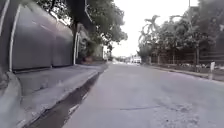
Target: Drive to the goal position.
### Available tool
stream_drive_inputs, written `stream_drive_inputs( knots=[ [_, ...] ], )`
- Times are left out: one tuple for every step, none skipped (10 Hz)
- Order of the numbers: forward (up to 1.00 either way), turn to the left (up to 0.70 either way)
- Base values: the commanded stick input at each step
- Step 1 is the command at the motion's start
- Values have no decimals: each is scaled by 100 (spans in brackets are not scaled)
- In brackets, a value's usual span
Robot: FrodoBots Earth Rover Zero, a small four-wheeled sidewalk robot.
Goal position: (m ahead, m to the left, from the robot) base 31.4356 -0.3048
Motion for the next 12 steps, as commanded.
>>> stream_drive_inputs(
  knots=[
    [100, 0],
    [100, 0],
    [100, 0],
    [100, 0],
    [100, 0],
    [100, 0],
    [100, -37],
    [100, -40],
    [100, -40],
    [100, -10],
    [100, 0],
    [100, 0]
  ],
)
